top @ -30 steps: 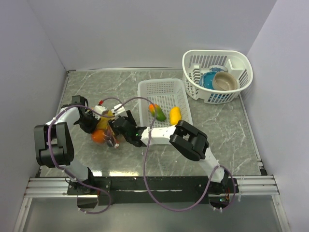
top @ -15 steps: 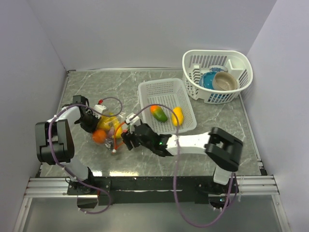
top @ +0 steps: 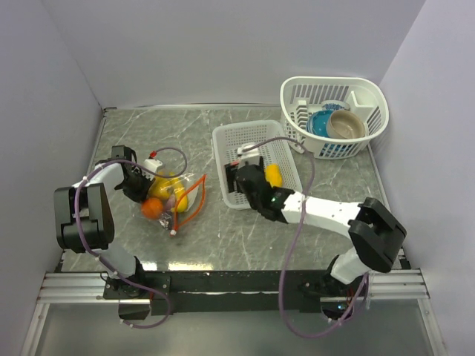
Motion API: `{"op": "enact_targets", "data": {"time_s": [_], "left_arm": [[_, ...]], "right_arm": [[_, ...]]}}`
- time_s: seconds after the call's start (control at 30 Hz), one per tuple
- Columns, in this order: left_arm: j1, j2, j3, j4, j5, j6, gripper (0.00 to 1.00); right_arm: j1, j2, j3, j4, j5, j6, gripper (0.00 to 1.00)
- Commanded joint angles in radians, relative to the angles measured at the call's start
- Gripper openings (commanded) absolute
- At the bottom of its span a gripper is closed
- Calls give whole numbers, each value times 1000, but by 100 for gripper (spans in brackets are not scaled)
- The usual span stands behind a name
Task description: Open the zip-top bag and remove the fake food
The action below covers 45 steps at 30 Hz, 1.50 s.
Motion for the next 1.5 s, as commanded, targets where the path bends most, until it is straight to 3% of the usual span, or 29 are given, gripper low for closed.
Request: {"op": "enact_targets", "data": {"time_s": [0.0, 0.03, 0.07, 0.17, 0.33, 0.37, 0.47, 0.5, 0.57, 0.63, 0.87, 1.07, 1.1, 1.17, 1.33, 1.47], "left_arm": [[-1, -36, 36, -5, 16, -12, 1], [-2, -35, 36, -8, 18, -14, 1], [-1, -35, 39, -9, 22, -17, 1], [-2, -26, 47, -15, 30, -25, 1], [-4, -17, 55, -12, 30, -26, 1], [-2, -13, 55, -14, 30, -28, 1], [-4, -12, 50, -6, 30, -28, 1], [-4, -10, 47, -3, 24, -28, 1], [-2, -6, 46, 0, 21, -26, 1], [-4, -3, 44, 3, 13, -25, 1], [-4, 0, 35, 14, 11, -23, 1], [-2, 3, 27, 21, 8, -18, 1], [-2, 5, 26, 21, 8, -18, 1], [-4, 7, 26, 24, 8, -17, 1], [-2, 10, 29, 24, 10, -17, 1], [-2, 10, 30, 21, 13, -18, 1]], "right_arm": [[-68, 2, 2, -88, 238, 89, 70], [-71, -4, -2, -93, 243, 97, 92], [-75, -13, -7, -88, 234, 91, 97], [-43, -61, -8, -68, 168, 37, 100], [115, -32, 61, -80, 165, -96, 97], [129, -24, 68, -85, 106, -93, 93], [203, 11, 44, -7, -5, -110, 54], [215, 28, 51, 8, -22, -106, 29], [231, 75, 85, -11, -73, -71, 16], [234, 146, 131, -16, -105, -58, 15], [232, 350, 316, -10, -202, -30, 26], [225, 479, 473, -54, -272, -7, 50], [220, 494, 493, -65, -284, -3, 58], [217, 531, 539, -82, -320, 2, 62], [217, 614, 631, -146, -337, -4, 84], [217, 697, 708, -226, -302, -1, 85]]}}
